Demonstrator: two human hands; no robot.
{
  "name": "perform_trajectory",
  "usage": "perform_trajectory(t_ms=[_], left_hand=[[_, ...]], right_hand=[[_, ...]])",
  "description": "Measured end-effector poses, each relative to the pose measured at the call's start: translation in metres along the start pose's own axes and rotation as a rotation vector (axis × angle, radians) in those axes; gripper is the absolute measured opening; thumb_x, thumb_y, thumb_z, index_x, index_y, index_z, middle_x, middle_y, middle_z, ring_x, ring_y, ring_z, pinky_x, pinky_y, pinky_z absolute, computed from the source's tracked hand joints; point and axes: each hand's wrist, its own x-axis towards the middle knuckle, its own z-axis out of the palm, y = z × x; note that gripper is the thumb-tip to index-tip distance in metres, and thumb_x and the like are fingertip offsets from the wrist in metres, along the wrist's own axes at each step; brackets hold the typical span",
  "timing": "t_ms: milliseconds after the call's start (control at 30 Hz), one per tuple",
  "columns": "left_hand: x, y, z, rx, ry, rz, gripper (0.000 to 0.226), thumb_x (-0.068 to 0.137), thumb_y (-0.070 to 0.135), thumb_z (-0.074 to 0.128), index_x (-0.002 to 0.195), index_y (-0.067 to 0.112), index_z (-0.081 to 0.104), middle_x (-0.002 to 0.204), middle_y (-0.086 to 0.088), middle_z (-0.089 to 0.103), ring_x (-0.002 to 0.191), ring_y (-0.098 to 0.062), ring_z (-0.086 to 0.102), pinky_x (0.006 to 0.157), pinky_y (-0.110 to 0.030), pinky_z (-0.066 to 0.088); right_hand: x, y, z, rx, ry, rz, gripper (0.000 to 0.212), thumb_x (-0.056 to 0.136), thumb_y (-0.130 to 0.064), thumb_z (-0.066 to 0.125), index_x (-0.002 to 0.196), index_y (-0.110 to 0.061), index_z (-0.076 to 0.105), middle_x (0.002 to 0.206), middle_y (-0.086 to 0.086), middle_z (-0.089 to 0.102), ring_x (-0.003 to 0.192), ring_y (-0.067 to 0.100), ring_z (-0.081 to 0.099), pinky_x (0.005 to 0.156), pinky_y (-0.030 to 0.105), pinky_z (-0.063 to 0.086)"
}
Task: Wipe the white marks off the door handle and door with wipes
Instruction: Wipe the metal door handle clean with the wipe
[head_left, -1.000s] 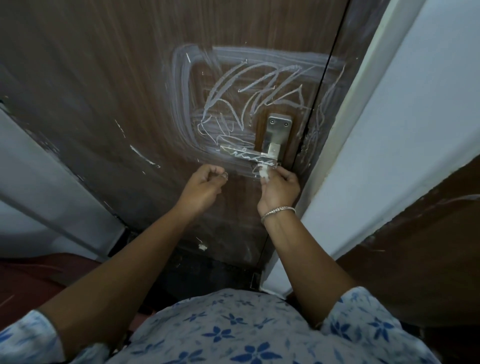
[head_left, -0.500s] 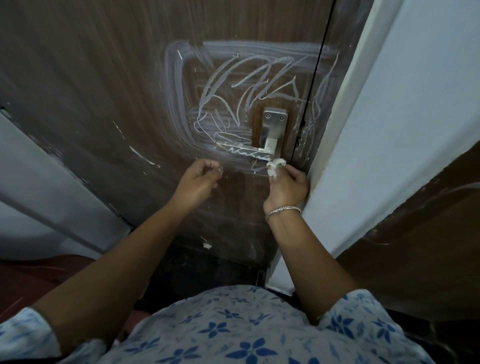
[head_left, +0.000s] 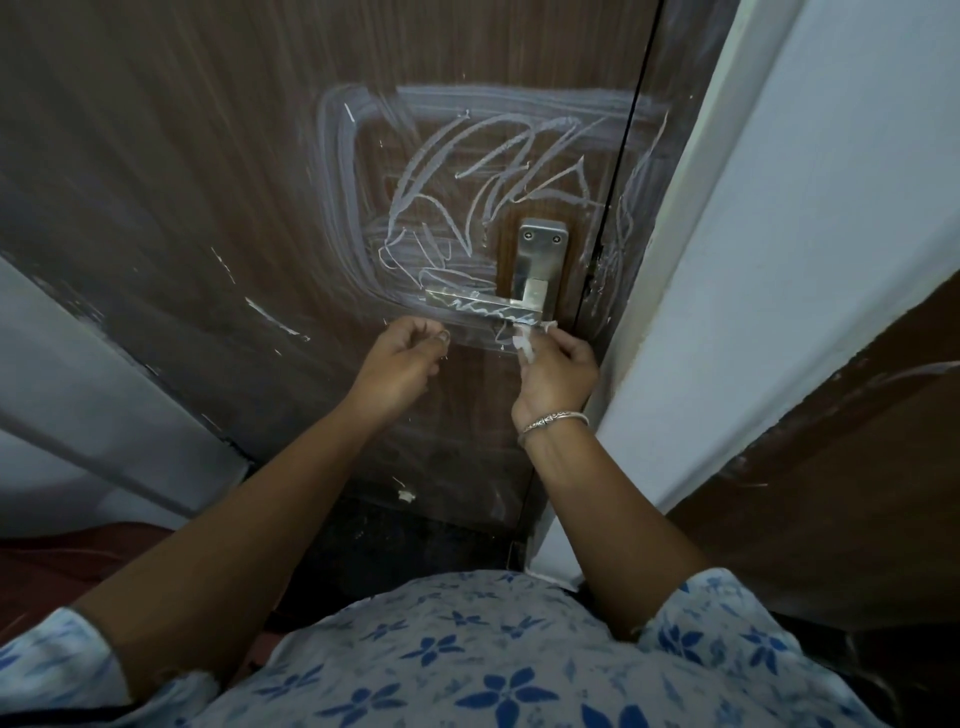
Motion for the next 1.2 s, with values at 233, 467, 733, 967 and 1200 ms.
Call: perform_trajectory(t_ms=[233,467,733,967,1200], left_hand=[[0.004,-0.001,0.000,-0.009,0.008,0.000,0.011,0.093,0.022,0.052,0.083,0.028,0.054,0.086,0.005,0.057,0.071,-0.005,0.053,0.055,-0.017,0.046],[0.009,-0.001,0.006,0.007,-0.002,0.014,0.008,0.091,0.018,0.054,0.098,0.016,0.057,0.083,0.004,0.056,0.069,-0.006,0.054,0.049,-0.009,0.043],[0.013,-0.009,0.000,-0.004,-0.112,0.004,0.024,0.086,0.008,0.059,0.107,0.018,0.058,0.098,-0.001,0.062,0.078,-0.006,0.058,0.066,-0.019,0.046],[0.016,-0.010,0.026,-0.451,-0.186,-0.070,0.018,0.083,0.006,0.065,0.088,0.023,0.060,0.075,0.005,0.067,0.072,-0.011,0.060,0.064,-0.028,0.043],[0.026,-0.002,0.047,-0.510,-0.030,-0.038,0.019,0.079,-0.008,0.064,0.069,0.007,0.059,0.065,-0.005,0.062,0.053,-0.006,0.061,0.057,-0.018,0.053]], right_hand=[[-0.001,-0.001,0.003,0.276,-0.078,0.305,0.018,0.086,0.013,0.054,0.103,0.007,0.056,0.080,0.013,0.059,0.074,0.020,0.061,0.091,0.033,0.048],[-0.010,-0.004,0.016,0.329,-0.223,0.400,0.013,0.087,0.017,0.048,0.084,0.006,0.056,0.083,0.016,0.057,0.077,0.021,0.060,0.064,0.024,0.054],[-0.015,0.004,0.004,0.156,-0.198,0.296,0.018,0.087,0.009,0.056,0.075,-0.005,0.052,0.076,0.010,0.057,0.070,0.017,0.058,0.056,0.022,0.053],[-0.019,0.008,0.007,0.205,-0.186,0.207,0.026,0.085,0.011,0.057,0.071,-0.008,0.048,0.053,0.002,0.058,0.048,0.008,0.057,0.050,0.017,0.049],[-0.016,-0.001,0.005,0.027,-0.237,0.086,0.026,0.085,0.013,0.051,0.073,-0.009,0.056,0.062,0.003,0.063,0.059,0.013,0.058,0.053,0.021,0.048]])
